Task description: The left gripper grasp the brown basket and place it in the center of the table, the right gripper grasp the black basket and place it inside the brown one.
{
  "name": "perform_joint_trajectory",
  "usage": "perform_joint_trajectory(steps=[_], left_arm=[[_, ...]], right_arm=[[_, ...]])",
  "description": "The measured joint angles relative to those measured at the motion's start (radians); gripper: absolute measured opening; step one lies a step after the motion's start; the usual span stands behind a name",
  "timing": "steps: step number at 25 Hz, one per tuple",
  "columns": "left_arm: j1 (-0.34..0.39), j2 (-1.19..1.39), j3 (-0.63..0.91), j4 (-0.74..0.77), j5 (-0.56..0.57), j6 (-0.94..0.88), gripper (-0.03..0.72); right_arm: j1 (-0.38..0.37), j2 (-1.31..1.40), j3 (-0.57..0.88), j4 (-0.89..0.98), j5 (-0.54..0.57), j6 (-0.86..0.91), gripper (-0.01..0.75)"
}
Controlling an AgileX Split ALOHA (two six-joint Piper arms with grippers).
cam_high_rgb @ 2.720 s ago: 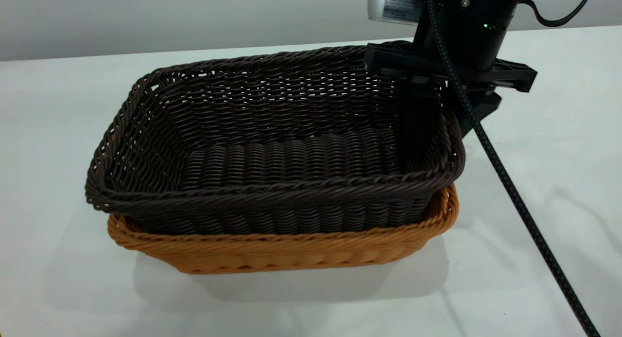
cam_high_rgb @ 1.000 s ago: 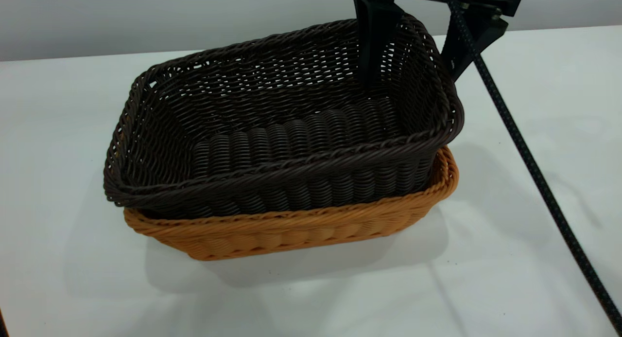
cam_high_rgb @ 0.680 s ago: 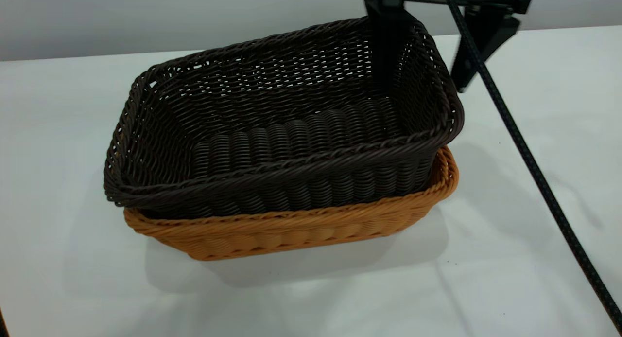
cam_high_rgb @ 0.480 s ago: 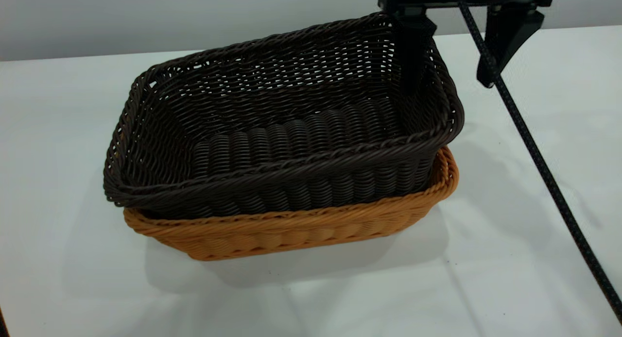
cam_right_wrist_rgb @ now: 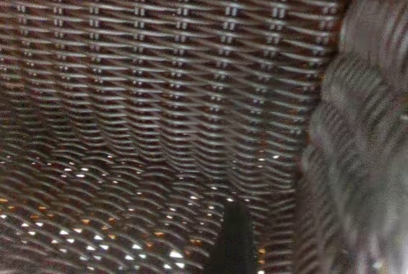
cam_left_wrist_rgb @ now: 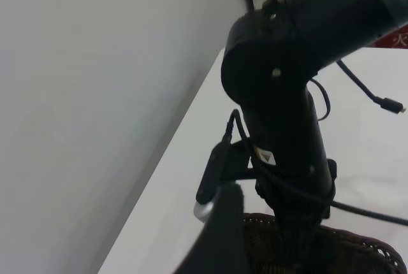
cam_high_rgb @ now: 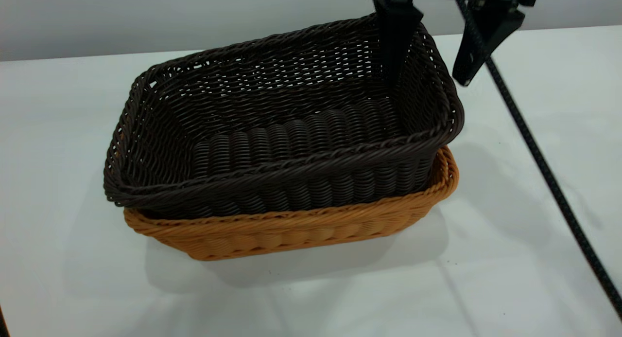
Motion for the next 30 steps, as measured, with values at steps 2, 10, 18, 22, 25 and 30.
perform_joint_trajectory(steps=[2,10,18,22,25,30], left_arm=[[0.000,0.000,0.000,0.000,0.001,0.000,0.667],[0.000,0.000,0.000,-0.001,0.003,-0.002,0.667],[0.001,-0.019,0.000,0.018,0.072,-0.010,0.610],[0.001,-0.042,0.000,0.051,0.131,-0.085,0.524],[0.001,-0.071,0.000,0.107,0.164,-0.180,0.462],[0.001,-0.131,0.000,0.212,0.246,-0.331,0.357]], right_arm=[[0.000,-0.013,-0.001,-0.014,0.000,0.000,0.600],[0.000,-0.101,-0.020,0.005,0.001,-0.031,0.596],[0.000,-0.200,-0.020,0.071,0.002,-0.178,0.507],[0.000,-0.269,-0.019,0.080,0.002,-0.206,0.433],[0.000,-0.331,-0.019,0.061,0.002,-0.211,0.353],[0.000,-0.441,-0.019,0.062,0.003,-0.212,0.202]])
